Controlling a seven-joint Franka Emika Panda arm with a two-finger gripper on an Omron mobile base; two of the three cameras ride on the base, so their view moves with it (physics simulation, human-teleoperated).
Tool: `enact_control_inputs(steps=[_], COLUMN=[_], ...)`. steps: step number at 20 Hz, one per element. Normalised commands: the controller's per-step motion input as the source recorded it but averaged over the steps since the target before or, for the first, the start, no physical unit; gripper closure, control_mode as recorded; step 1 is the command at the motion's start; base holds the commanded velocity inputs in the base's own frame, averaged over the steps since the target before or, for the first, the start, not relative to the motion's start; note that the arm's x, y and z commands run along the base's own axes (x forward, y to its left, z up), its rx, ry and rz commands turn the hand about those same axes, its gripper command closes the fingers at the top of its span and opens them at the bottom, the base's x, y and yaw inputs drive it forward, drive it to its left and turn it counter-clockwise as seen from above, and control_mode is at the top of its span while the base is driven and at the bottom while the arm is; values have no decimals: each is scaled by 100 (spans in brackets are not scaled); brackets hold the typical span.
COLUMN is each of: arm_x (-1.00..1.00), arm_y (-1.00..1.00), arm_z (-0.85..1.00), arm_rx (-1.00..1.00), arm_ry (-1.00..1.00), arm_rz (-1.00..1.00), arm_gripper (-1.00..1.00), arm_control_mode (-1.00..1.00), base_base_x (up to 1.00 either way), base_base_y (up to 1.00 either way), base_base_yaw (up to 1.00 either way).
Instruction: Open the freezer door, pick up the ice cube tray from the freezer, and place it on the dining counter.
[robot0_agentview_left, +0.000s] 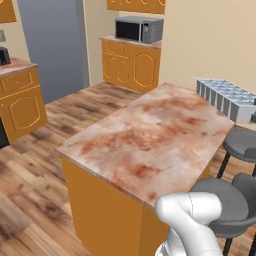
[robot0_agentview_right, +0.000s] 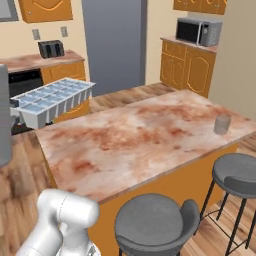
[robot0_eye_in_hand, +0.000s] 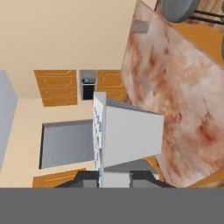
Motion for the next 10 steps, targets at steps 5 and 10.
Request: enact_control_inputs(steps=[5, 10], arm_x=[80, 100], arm_y=[-45, -34], arm_z=[-13, -49], arm_rx=[7, 3], arm_ry=[0, 4], arm_rz=[11, 16], arm_gripper=[100, 100], arm_control_mode=[-100, -100], base_base_x=[20, 0], base_base_y=[-10, 0], base_base_yaw=[2, 0])
